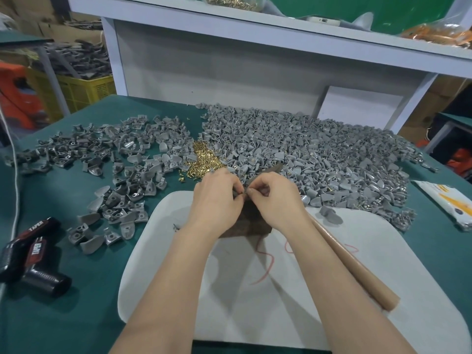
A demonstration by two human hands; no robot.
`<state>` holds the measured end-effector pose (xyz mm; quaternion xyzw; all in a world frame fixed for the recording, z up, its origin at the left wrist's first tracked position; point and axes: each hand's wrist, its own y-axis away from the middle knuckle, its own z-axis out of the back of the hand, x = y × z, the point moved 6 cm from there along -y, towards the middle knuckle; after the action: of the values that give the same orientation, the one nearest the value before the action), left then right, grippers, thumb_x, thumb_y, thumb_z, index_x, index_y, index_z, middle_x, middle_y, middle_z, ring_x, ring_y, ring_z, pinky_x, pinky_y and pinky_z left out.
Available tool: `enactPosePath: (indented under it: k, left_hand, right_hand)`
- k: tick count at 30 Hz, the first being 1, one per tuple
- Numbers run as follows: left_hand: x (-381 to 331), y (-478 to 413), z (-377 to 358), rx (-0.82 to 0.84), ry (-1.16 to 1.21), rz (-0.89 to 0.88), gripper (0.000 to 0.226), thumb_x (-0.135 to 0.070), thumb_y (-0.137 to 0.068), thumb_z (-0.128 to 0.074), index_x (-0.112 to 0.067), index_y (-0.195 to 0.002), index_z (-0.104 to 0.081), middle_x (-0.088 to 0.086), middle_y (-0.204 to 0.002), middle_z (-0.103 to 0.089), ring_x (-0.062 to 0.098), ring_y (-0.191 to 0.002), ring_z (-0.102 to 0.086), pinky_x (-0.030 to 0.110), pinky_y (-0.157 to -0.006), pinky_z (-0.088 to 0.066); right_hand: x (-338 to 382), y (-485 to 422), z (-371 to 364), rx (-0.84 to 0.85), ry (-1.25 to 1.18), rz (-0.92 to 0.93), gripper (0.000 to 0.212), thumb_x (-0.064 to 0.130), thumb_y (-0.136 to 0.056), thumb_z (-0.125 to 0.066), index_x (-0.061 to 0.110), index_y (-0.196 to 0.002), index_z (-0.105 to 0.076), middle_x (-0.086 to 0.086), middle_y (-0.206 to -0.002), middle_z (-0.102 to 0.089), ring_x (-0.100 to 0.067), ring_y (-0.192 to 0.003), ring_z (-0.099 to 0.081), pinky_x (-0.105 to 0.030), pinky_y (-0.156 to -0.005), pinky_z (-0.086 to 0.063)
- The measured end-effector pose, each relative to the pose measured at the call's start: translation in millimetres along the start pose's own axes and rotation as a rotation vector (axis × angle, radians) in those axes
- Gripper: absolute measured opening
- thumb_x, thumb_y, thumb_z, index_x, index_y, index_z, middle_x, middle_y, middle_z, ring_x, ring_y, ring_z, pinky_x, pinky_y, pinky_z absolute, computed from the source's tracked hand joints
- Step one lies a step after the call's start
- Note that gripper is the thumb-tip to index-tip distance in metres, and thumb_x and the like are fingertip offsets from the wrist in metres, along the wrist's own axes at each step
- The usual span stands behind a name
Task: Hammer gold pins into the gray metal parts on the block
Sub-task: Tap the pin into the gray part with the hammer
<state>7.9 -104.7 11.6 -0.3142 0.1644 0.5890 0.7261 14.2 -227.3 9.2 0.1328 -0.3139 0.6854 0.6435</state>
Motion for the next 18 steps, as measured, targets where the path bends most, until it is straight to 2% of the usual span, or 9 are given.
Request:
enactPosePath:
  k: [3,6,9,12,14,16,18]
  left_hand:
    - [-1,0,0,0.006,-0.009,-0.008,0.013,-0.02,-0.086,-0.065,-0.024,-0.077,-0.056,-0.008,-0.092,-0.048,0.024,-0.103,-0.051,0.042,-0.091,-0.041]
    - [-1,0,0,0.006,-0.02,-0.006,0.007,-0.02,-0.086,-0.064,-0.02,-0.08,-0.061,-0.007,-0.092,-0.048,0.024,-0.102,-0.05,0.041,-0.089,-0.042]
    - [-2,1,1,0.006,-0.013,-0.008,0.012,-0.02,-0.086,-0.064,-0.024,-0.077,-0.057,-0.007,-0.092,-0.049,0.024,-0.103,-0.051,0.041,-0.09,-0.042]
    - [-1,1,1,0.008,-0.003,0.004,0.014,-0.022,-0.087,-0.064,-0.025,-0.076,-0.057,-0.005,-0.095,-0.053,0.023,-0.104,-0.051,0.043,-0.091,-0.042]
    - [0,2,0,0.009,0.0,0.014,0.013,-0.022,-0.088,-0.064,-0.025,-0.076,-0.057,-0.006,-0.094,-0.053,0.022,-0.104,-0.052,0.043,-0.091,-0.043]
    - [0,2,0,0.009,-0.002,0.02,0.014,-0.021,-0.088,-0.063,-0.025,-0.076,-0.057,-0.007,-0.091,-0.052,0.021,-0.102,-0.052,0.043,-0.09,-0.044]
    - [-1,2,1,0.01,-0.004,0.022,0.015,-0.022,-0.088,-0.063,-0.025,-0.075,-0.057,-0.008,-0.089,-0.051,0.021,-0.1,-0.054,0.043,-0.089,-0.045]
  right_hand:
    - [4,-3,1,0.037,0.086,-0.004,0.007,0.021,-0.088,-0.06,0.023,-0.083,-0.065,0.006,-0.082,-0.053,-0.013,-0.081,-0.048,-0.023,-0.07,-0.036]
    - [9,-6,1,0.076,0.146,-0.026,0.009,0.022,-0.088,-0.059,0.026,-0.081,-0.063,-0.001,-0.085,-0.062,-0.022,-0.085,-0.057,-0.03,-0.077,-0.048]
    - [9,-4,2,0.094,0.098,0.029,0.011,0.019,-0.088,-0.06,0.02,-0.085,-0.07,0.001,-0.084,-0.066,-0.018,-0.085,-0.06,-0.027,-0.078,-0.047]
    - [-9,1,17,-0.027,-0.09,0.001,0.018,0.018,-0.091,-0.057,0.017,-0.103,-0.071,0.0,-0.105,-0.068,-0.013,-0.095,-0.061,-0.023,-0.089,-0.043]
    - [-31,4,32,-0.121,-0.036,-0.109,0.028,0.03,-0.092,-0.056,0.015,-0.114,-0.065,-0.004,-0.112,-0.066,-0.016,-0.097,-0.06,-0.023,-0.087,-0.043]
    - [-51,7,31,0.0,0.165,-0.258,0.037,0.044,-0.091,-0.054,0.015,-0.112,-0.063,-0.002,-0.102,-0.067,-0.021,-0.089,-0.062,-0.028,-0.073,-0.047]
    - [-60,9,23,0.15,0.294,-0.323,0.03,0.041,-0.091,-0.055,0.014,-0.102,-0.061,-0.003,-0.091,-0.066,-0.023,-0.079,-0.061,-0.026,-0.06,-0.04]
